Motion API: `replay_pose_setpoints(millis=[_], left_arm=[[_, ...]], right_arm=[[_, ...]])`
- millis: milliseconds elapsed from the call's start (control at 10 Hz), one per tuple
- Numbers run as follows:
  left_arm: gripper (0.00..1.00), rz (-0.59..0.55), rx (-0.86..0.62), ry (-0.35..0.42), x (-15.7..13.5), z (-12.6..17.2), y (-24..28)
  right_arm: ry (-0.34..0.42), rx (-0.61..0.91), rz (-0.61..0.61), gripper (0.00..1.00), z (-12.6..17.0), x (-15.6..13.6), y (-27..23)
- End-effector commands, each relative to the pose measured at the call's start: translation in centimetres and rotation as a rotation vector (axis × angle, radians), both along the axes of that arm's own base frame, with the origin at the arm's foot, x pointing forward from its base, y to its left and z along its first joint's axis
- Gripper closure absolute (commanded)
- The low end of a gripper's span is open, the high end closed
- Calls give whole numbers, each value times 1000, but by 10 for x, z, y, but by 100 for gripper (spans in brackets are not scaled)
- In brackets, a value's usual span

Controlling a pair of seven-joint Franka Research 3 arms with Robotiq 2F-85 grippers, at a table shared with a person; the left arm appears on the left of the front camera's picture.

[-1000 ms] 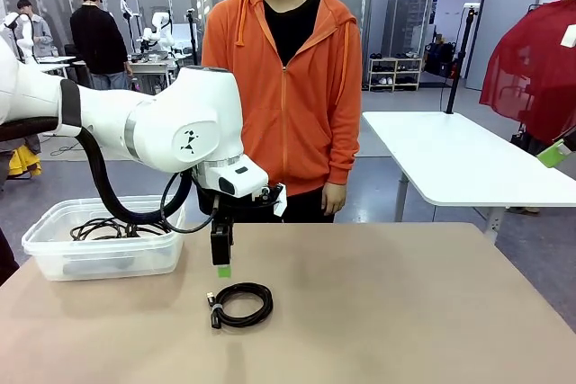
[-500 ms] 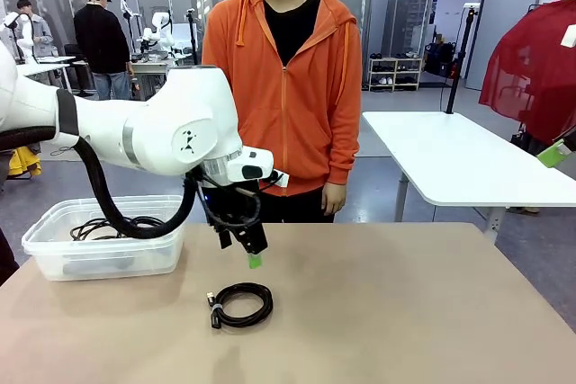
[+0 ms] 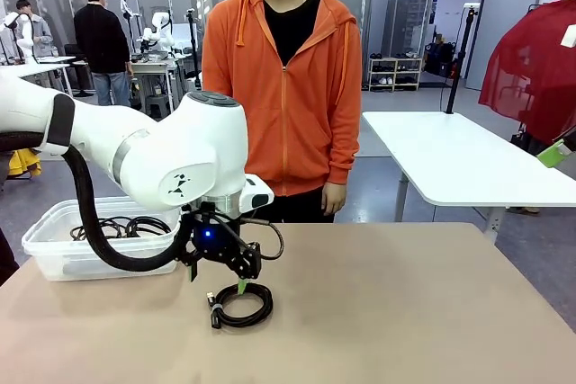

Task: Organize and store the cables.
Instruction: Place the USB Extension Cable into the Organizing box.

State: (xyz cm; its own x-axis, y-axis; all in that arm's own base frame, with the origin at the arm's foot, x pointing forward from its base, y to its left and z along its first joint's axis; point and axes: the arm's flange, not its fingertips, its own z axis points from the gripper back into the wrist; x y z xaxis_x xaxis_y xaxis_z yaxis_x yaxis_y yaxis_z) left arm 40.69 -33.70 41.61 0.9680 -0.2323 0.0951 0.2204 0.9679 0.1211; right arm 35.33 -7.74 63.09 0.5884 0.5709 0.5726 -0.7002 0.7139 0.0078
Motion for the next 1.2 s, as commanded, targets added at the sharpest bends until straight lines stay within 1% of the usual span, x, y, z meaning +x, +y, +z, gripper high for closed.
replay_pose_setpoints(millis=[0, 100, 200, 300, 400, 500, 1000, 1100], left_arm=[[0, 108, -38, 27, -5, 0, -2], [0, 193, -73, -19, -4, -6, -3], [0, 248, -98, -62, -5, -14, -4], [0, 274, -100, -74, -2, -20, -1], [0, 262, -89, -84, 1, -24, 2], [0, 233, -79, -26, 0, -6, -2], [0, 233, -79, -26, 0, -6, -2], [0, 249, -90, -40, 0, -12, -2]], right_arm=[[4, -8, 3, 0, 0, -2, 0], [4, -8, 3, 0, 0, -2, 0], [4, -8, 3, 0, 0, -2, 0], [4, -8, 3, 0, 0, -2, 0], [4, -8, 3, 0, 0, -2, 0], [4, -8, 3, 0, 0, -2, 0], [4, -8, 3, 0, 0, -2, 0], [4, -8, 3, 0, 0, -2, 0]])
